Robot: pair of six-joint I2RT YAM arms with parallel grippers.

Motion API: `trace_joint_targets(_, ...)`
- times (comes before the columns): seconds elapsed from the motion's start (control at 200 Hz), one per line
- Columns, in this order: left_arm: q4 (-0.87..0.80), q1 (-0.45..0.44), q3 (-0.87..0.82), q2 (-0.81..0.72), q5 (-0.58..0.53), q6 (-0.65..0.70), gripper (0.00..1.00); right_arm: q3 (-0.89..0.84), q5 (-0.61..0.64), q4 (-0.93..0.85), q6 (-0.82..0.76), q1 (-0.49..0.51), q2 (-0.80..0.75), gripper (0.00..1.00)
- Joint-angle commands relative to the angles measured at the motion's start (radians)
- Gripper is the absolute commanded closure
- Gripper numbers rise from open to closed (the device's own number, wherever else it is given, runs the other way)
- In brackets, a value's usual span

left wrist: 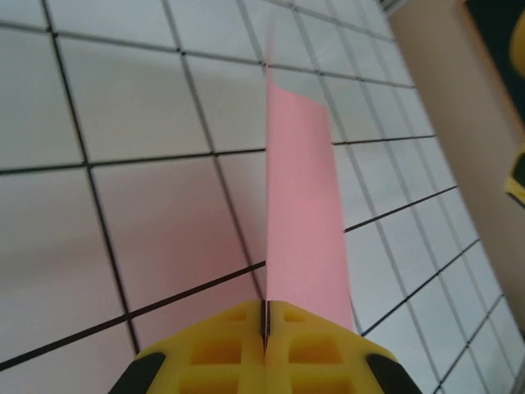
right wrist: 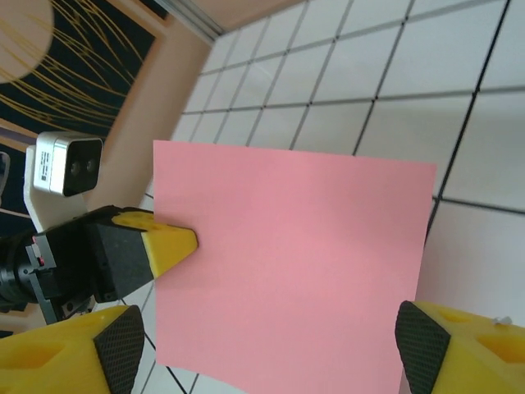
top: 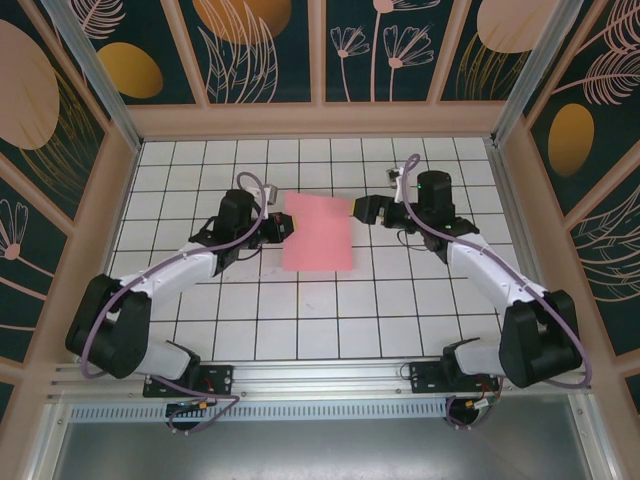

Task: Fold a paper plane with a square sheet of paper (fold left side to right side)
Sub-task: Place a square sheet of paper at the center of the table, then first fold in half a square sheet of paper at the center of the table.

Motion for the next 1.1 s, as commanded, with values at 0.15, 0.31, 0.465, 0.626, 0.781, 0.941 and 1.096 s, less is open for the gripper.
trace_joint_targets(0.15, -0.101, 0.003, 0.041, 0.117, -0.056, 0.063, 1.0, -0.015, 0.024, 0.069, 0.077, 0.067, 0.155, 0.21)
trace_joint_targets(0.31, -0.126, 0.003, 0.06, 0.142, -0.078, 0.078, 1.0, 0.034, 0.02, 0.107, 0.114, 0.115, 0.276, 0.25)
trace_joint_targets(0.465, -0.14, 0.003, 0.072, 0.155, -0.081, 0.084, 1.0, 0.083, 0.019, 0.124, 0.145, 0.14, 0.387, 0.36)
trace_joint_targets(0.626, -0.148, 0.003, 0.08, 0.162, -0.073, 0.083, 1.0, 0.108, 0.033, 0.117, 0.158, 0.147, 0.463, 0.46)
trace_joint_targets(0.781, -0.148, 0.003, 0.087, 0.175, -0.056, 0.074, 1.0, 0.148, 0.076, 0.043, 0.126, 0.156, 0.516, 0.5)
trace_joint_targets(0.941, -0.135, 0.003, 0.094, 0.181, -0.017, 0.056, 1.0, 0.185, 0.109, -0.03, 0.088, 0.167, 0.566, 0.51)
trace_joint_targets(1.096, -0.124, 0.003, 0.103, 0.186, 0.024, 0.039, 0.98, 0.198, 0.147, -0.08, 0.068, 0.175, 0.591, 0.51)
